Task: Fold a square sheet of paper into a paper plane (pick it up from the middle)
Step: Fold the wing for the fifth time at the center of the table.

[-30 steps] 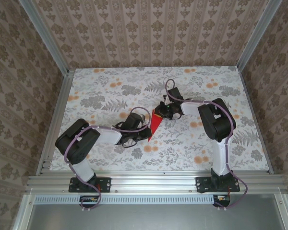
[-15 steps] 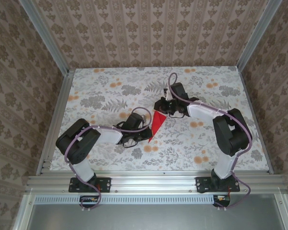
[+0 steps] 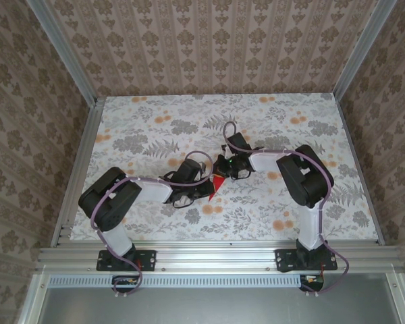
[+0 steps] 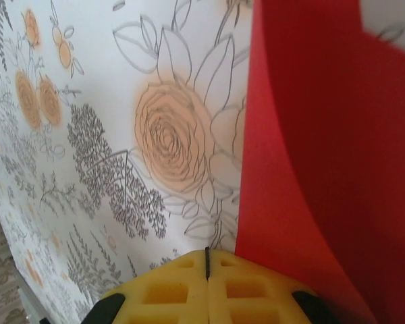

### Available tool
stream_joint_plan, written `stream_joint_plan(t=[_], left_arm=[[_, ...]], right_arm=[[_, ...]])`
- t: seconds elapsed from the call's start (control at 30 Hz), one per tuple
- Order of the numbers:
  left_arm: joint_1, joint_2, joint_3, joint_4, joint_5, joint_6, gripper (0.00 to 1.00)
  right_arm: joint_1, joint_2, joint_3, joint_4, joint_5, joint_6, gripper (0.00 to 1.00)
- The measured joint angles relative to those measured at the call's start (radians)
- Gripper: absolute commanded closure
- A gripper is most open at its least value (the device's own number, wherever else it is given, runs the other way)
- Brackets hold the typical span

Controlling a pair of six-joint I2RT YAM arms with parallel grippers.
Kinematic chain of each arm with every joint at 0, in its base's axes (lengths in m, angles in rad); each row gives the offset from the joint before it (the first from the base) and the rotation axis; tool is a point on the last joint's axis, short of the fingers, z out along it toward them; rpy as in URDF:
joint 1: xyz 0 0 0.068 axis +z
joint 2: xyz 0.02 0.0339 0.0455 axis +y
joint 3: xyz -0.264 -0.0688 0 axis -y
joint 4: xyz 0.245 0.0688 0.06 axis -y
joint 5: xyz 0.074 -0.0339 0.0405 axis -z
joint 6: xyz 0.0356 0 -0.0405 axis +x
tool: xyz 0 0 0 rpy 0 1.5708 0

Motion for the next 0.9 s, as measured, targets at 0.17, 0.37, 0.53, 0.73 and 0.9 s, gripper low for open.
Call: stream_joint_plan(t=[0.17, 0.37, 0.53, 0.73, 0.9], left_arm=[[0.0, 0.0, -0.002, 0.0, 0.003, 0.014, 1.0], [0.0, 0.0, -0.006, 0.002, 0.004, 0.022, 1.0], [0.0, 0.001, -0.008, 0.007, 0.005, 0.023, 1.0], [0.0, 0.001, -0.008, 0.007, 0.004, 0.025, 1.0], [0.0, 0.001, -0.003, 0.003, 0.009, 0.026, 1.0]], right_arm=[[-0.017, 0.025, 0.037, -0.027, -0.01, -0.014, 0.94], [-0.04, 0.056, 0.085, -0.043, -0.023, -0.019, 0.93], [-0.072, 0.084, 0.125, -0.043, -0.021, -0.019, 0.93], [-0.106, 0.119, 0.175, -0.043, -0.023, -0.027, 0.93], [-0.162, 0.151, 0.242, -0.059, 0.008, -0.048, 0.92]])
